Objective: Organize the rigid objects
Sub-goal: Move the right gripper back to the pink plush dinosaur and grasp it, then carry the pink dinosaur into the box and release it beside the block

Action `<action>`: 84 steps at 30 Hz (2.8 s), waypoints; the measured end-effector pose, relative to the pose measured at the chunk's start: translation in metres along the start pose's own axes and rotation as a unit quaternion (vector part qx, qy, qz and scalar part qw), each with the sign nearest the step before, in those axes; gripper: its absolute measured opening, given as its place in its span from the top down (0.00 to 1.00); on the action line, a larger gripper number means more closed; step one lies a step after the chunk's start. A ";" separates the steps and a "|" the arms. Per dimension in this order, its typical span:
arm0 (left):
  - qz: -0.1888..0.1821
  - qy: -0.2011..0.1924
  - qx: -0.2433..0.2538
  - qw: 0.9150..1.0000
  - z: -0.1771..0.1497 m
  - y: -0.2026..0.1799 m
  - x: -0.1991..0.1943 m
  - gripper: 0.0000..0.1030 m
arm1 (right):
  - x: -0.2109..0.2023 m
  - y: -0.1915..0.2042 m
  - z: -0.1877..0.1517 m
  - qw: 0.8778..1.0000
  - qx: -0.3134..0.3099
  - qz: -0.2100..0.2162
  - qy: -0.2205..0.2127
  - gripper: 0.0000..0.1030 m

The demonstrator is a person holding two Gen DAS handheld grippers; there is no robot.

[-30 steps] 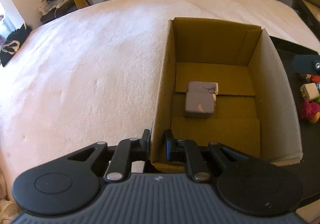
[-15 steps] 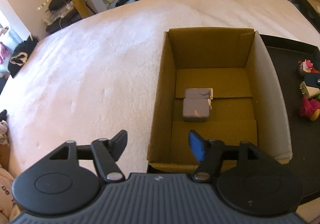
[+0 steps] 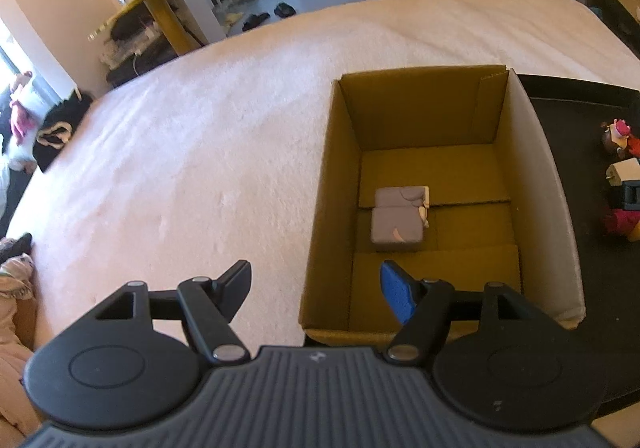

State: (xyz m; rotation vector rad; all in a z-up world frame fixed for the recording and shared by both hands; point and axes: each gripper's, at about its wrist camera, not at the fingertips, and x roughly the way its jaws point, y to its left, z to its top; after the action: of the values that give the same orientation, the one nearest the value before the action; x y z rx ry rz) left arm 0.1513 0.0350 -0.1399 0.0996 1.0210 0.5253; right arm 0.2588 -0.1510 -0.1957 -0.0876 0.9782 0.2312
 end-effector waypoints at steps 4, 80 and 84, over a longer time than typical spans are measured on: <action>0.007 0.000 -0.005 1.000 0.000 0.002 0.002 0.32 | 0.011 -0.002 0.001 1.000 0.000 -0.016 0.014 0.17; -0.098 0.007 -0.087 0.991 -0.010 0.036 0.027 0.88 | -0.059 0.118 0.011 0.967 -0.151 0.164 -0.124 0.34; -0.103 0.006 -0.090 0.991 -0.011 0.037 0.030 0.89 | -0.057 0.133 0.009 0.964 -0.177 0.161 -0.118 0.34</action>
State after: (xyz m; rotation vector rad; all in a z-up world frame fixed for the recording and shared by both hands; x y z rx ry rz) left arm 0.1410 0.0797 -0.1576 -0.1676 0.9790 0.4279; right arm 0.2046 -0.0289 -0.1394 -0.2233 0.7004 0.7010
